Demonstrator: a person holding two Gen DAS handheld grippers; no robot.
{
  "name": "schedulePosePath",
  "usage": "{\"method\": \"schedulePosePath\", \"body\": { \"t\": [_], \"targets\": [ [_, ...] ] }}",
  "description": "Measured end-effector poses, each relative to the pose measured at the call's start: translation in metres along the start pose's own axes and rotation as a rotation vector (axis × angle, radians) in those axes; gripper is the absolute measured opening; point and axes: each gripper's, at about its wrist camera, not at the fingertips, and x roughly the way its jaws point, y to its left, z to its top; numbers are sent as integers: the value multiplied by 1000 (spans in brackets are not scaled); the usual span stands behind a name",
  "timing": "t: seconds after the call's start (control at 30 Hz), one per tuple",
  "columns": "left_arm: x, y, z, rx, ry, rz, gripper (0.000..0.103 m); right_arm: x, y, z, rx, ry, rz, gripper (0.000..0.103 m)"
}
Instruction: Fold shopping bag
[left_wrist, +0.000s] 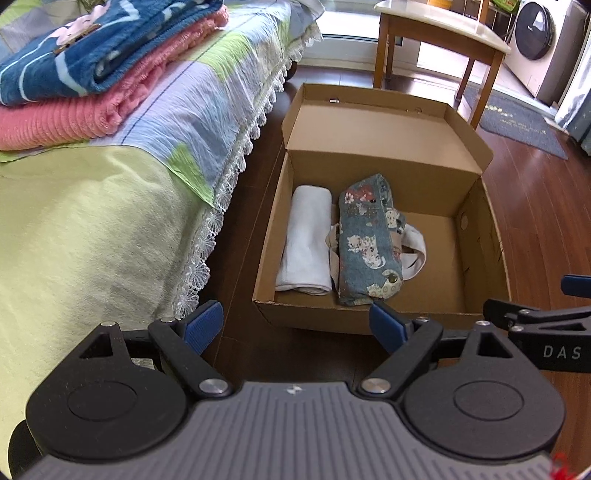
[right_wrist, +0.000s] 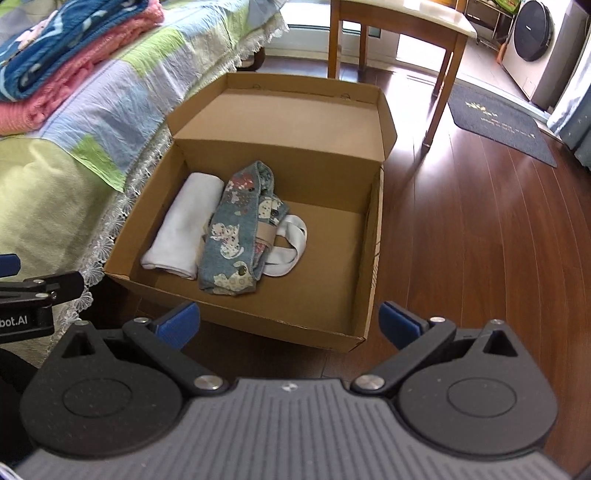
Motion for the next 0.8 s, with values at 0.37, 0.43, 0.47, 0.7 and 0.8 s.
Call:
{"method": "schedulePosePath", "body": {
  "t": [0.37, 0.43, 0.47, 0.7, 0.8],
  "targets": [
    [22, -6, 9, 42, 22, -4, 88, 26, -6, 4, 34, 47, -30, 102],
    [27, -7, 11, 51, 27, -5, 88, 37, -8, 4, 44, 55, -33, 102],
    [30, -8, 11, 55, 29, -6, 88, 40, -9, 4, 49, 59, -34, 102],
    [48, -13, 18, 84, 44, -10, 88, 55, -9, 8, 62, 64, -29, 102],
    [59, -13, 24, 93, 51, -10, 88, 61, -9, 9, 64, 64, -26, 102]
  ]
}}
